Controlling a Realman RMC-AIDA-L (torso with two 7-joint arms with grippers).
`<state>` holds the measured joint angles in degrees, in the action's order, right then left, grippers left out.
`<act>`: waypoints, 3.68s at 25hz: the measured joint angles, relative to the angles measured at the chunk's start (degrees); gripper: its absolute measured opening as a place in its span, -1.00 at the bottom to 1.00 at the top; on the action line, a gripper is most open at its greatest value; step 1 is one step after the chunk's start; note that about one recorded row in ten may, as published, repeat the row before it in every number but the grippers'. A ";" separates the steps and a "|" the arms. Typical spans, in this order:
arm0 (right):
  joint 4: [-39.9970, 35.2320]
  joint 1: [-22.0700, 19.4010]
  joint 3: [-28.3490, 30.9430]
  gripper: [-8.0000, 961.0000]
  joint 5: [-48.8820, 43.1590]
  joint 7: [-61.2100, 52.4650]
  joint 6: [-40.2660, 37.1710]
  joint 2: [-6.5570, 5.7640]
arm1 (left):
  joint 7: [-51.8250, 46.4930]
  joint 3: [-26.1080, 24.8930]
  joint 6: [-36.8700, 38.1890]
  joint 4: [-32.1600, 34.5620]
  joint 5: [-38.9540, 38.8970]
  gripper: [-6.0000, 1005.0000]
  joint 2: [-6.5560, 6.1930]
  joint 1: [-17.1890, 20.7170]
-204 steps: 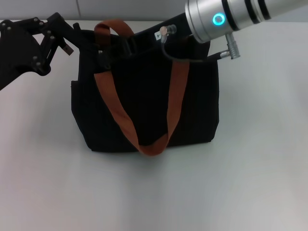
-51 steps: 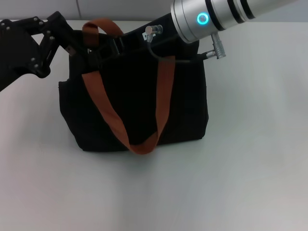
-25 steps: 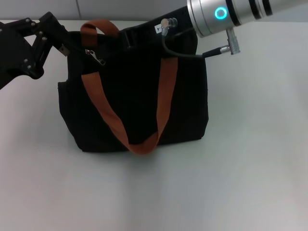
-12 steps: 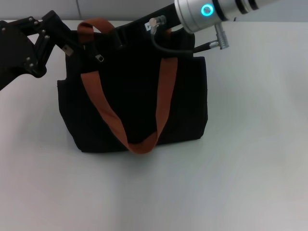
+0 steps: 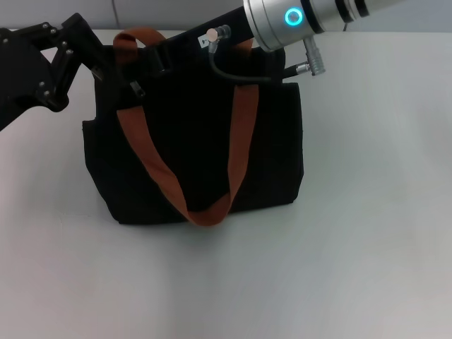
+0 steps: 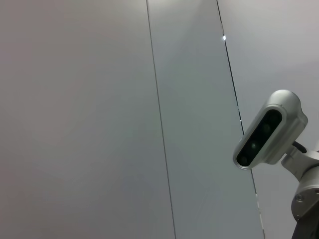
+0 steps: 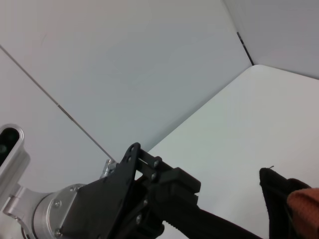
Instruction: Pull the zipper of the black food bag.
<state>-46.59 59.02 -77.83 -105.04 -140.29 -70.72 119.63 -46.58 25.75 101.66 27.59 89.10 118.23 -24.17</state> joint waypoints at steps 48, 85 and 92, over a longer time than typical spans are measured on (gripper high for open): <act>2.60 1.36 -1.57 -0.79 -0.56 -1.19 0.60 -0.17 | -1.50 0.00 0.52 0.00 0.04 -0.94 -0.01 0.36; -11.68 -3.31 -1.46 -0.96 -14.85 -14.45 -1.22 -0.18 | -1.49 -1.36 -0.94 0.01 -1.30 -0.94 -0.41 0.61; -16.32 -6.68 -1.09 -0.95 -17.93 -16.80 -2.13 -0.18 | -1.49 -1.60 -1.26 0.01 -1.31 -0.94 -0.64 0.48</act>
<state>-62.91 52.34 -78.92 -122.97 -157.09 -72.85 119.44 -48.07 24.15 100.40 27.60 87.79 117.58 -23.69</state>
